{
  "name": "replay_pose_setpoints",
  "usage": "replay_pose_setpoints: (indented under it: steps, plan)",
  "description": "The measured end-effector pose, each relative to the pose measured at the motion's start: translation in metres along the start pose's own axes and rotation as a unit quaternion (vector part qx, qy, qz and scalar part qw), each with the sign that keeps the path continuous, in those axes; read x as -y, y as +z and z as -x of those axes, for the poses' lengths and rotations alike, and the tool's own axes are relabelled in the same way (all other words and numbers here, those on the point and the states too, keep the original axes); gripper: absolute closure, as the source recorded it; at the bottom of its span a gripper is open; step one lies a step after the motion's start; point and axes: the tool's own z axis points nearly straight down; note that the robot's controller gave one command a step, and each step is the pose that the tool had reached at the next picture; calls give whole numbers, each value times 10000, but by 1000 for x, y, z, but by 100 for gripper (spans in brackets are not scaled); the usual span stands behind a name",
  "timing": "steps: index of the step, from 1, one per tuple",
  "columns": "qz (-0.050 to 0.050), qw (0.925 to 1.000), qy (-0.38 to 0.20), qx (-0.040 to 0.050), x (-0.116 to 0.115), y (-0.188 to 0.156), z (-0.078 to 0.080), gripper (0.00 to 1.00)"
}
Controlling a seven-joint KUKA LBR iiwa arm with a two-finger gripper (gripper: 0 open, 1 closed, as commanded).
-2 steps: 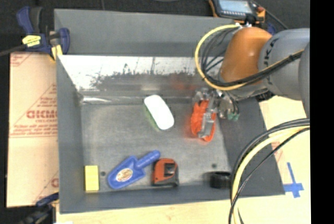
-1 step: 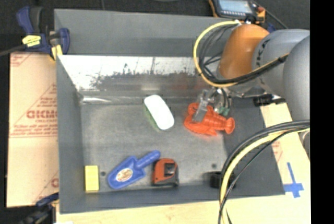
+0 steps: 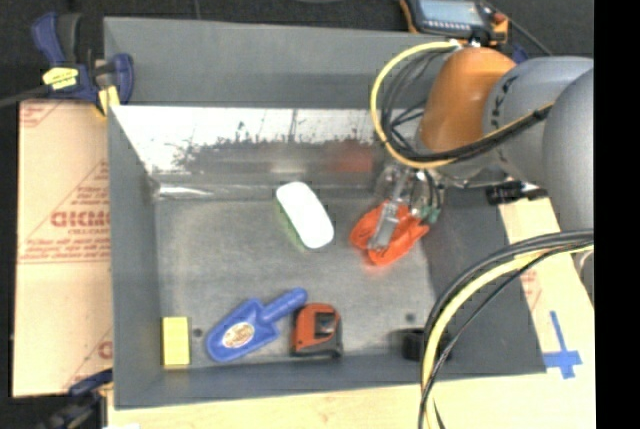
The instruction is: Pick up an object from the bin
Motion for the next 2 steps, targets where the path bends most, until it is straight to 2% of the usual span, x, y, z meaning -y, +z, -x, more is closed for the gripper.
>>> replay_pose_setpoints:
  steps: [1, 2]
  plan:
    - [-1, 10000, -4, -2, 0, 0, 0, 0]
    - [7, 9998, 212, -9, 21, -8, -21, 0]
